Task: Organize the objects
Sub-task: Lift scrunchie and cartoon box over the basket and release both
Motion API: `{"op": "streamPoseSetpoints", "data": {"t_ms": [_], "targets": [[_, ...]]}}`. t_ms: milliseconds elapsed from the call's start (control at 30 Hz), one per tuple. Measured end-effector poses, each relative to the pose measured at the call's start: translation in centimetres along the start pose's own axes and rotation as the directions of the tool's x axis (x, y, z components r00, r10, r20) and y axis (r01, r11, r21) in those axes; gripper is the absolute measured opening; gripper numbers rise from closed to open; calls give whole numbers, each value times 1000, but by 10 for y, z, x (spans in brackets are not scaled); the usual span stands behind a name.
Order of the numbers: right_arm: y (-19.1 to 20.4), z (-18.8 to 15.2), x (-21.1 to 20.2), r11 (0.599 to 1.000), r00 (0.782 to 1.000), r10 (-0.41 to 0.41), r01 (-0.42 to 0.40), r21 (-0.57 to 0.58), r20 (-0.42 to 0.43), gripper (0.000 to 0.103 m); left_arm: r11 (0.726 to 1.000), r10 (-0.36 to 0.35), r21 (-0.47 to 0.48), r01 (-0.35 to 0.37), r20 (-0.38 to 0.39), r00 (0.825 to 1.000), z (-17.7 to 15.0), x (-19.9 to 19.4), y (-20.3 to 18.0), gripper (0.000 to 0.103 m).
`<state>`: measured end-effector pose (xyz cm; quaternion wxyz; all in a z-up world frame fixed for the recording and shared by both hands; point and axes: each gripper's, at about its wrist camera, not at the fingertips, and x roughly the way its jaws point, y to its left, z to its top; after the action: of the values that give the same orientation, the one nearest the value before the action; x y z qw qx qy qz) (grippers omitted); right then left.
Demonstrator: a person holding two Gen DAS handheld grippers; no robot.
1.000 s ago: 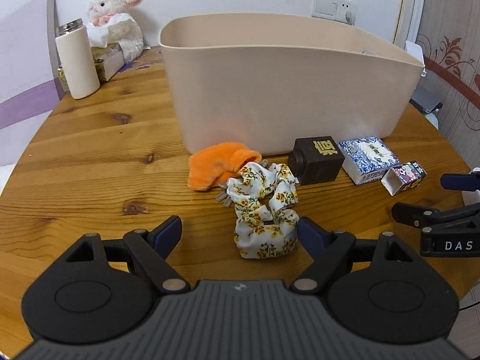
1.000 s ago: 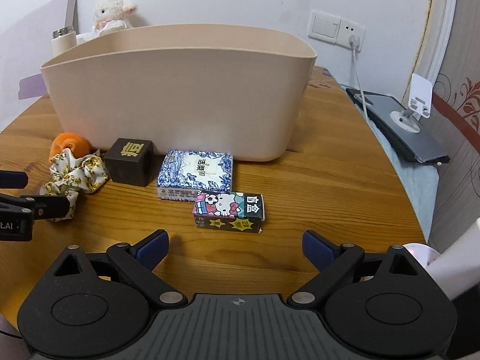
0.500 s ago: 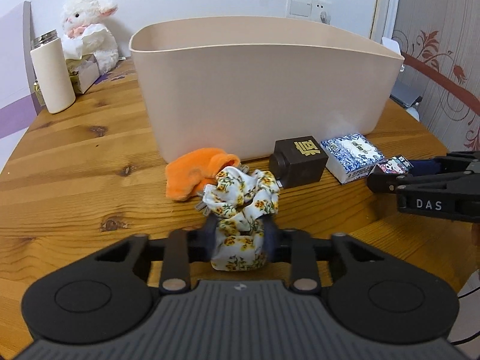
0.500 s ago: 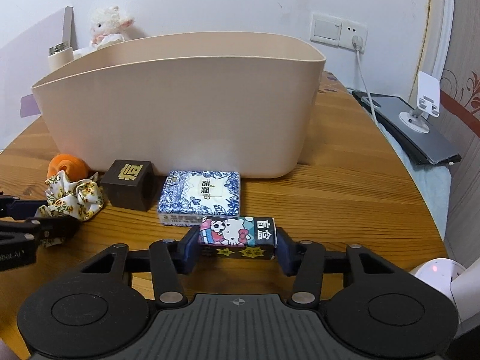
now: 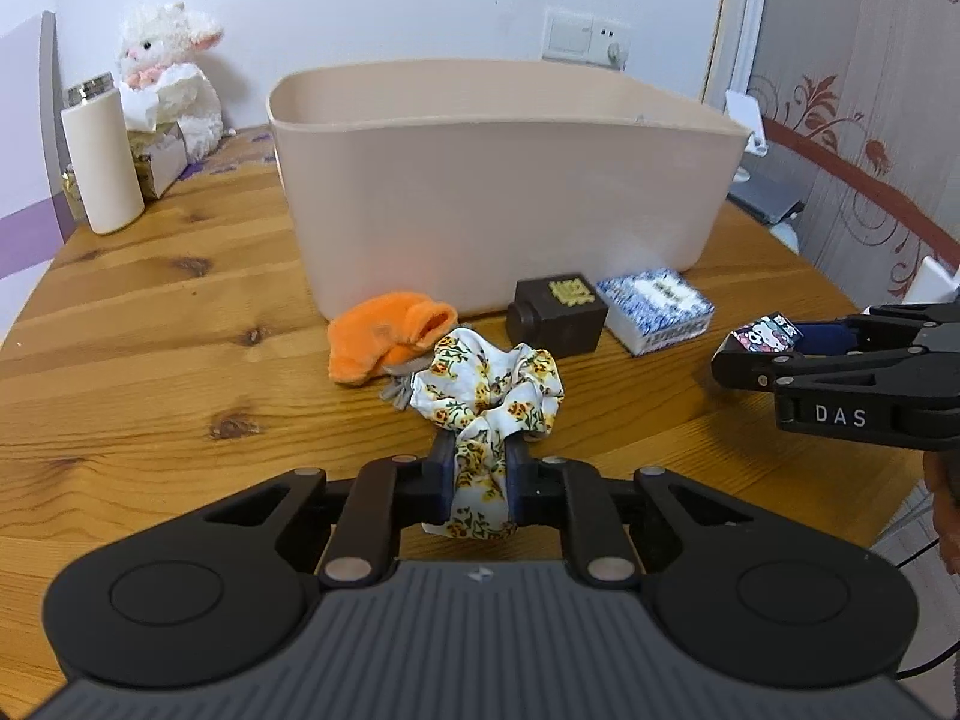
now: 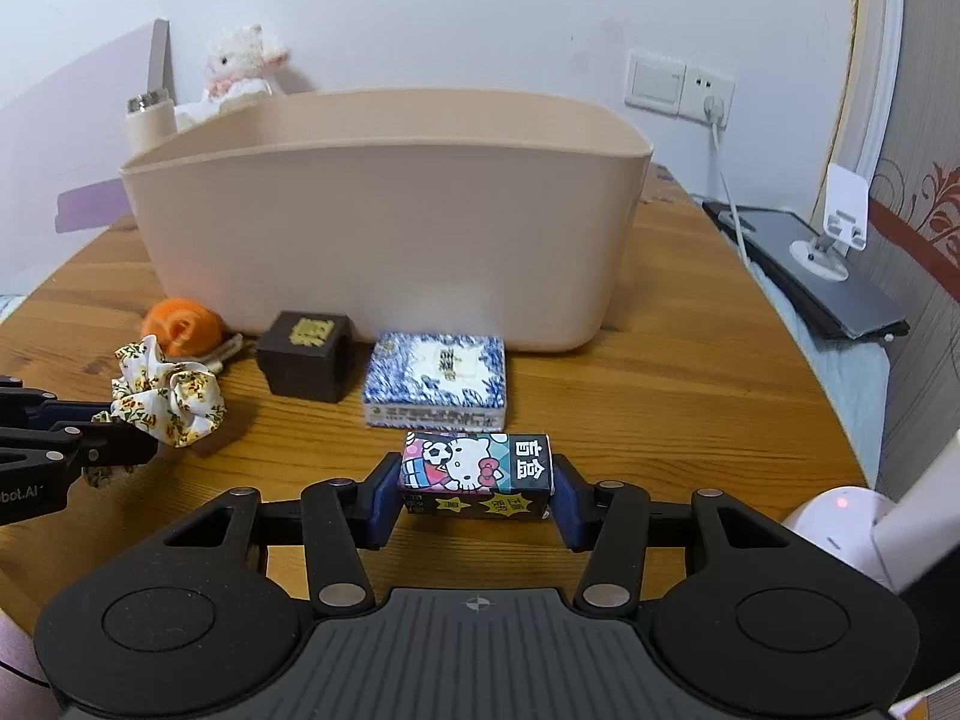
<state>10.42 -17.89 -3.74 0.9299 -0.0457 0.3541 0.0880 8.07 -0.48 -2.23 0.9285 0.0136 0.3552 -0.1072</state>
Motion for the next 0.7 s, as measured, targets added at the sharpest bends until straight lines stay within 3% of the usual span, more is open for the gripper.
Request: {"op": "streamPoseSetpoints", "data": {"t_ms": [433,700], "targets": [[2,33,-54,1000,987,-5,5,-1,161,47,1000,27,11,-30,164,986,37,-59,8,18],[0,67,-65,1000,969,6,-5,-5,247,47,998,55,20,-61,237,970,77,-66,11,19]]}}
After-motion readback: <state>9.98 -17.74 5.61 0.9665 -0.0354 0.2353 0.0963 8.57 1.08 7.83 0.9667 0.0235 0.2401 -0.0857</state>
